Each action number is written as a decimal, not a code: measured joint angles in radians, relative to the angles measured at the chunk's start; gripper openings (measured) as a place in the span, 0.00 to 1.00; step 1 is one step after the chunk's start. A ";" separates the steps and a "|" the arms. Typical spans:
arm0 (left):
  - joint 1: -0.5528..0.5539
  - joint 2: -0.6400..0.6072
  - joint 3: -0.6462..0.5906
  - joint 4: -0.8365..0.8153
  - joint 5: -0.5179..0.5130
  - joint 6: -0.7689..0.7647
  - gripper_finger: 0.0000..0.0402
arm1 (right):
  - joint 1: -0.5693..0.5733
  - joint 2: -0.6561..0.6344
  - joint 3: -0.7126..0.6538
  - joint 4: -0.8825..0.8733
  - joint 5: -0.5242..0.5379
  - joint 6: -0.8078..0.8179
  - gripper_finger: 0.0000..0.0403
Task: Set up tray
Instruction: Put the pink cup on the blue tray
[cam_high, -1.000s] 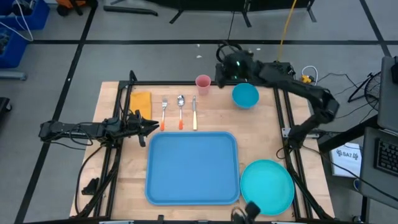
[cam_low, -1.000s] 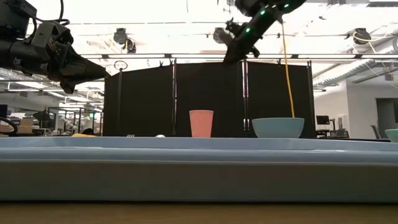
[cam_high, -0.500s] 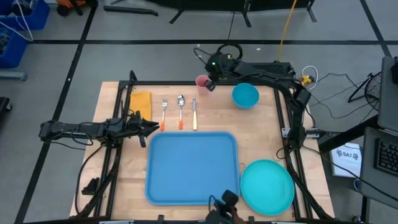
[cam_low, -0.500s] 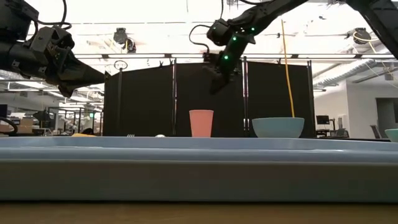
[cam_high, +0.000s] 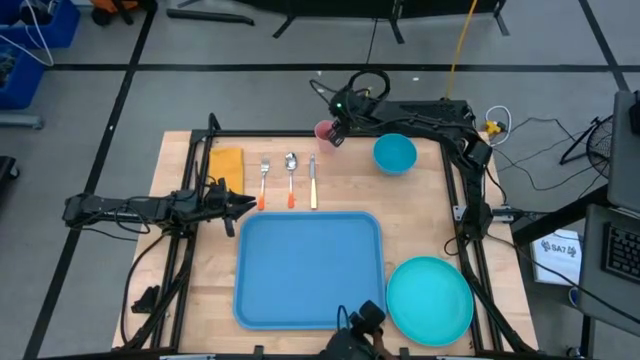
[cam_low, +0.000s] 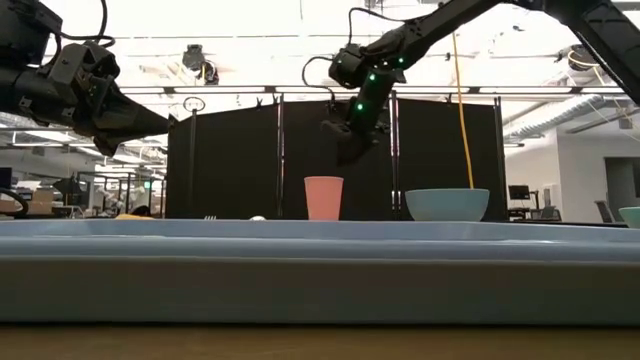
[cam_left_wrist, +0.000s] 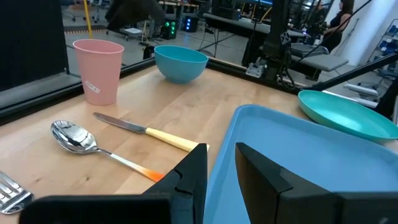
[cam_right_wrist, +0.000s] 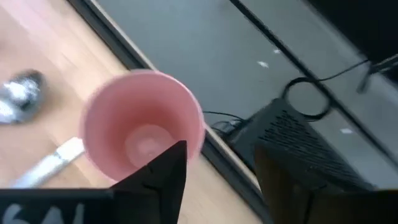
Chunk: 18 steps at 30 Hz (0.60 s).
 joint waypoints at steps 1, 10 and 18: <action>0.000 0.000 0.000 0.000 0.003 0.000 0.22 | -0.005 -0.003 0.000 0.003 -0.017 0.013 0.44; 0.000 0.000 0.000 -0.001 0.004 -0.003 0.22 | -0.012 0.013 0.001 0.032 -0.029 0.051 0.42; 0.000 0.000 0.000 -0.002 0.020 -0.006 0.22 | -0.003 0.062 0.000 0.047 -0.053 0.065 0.45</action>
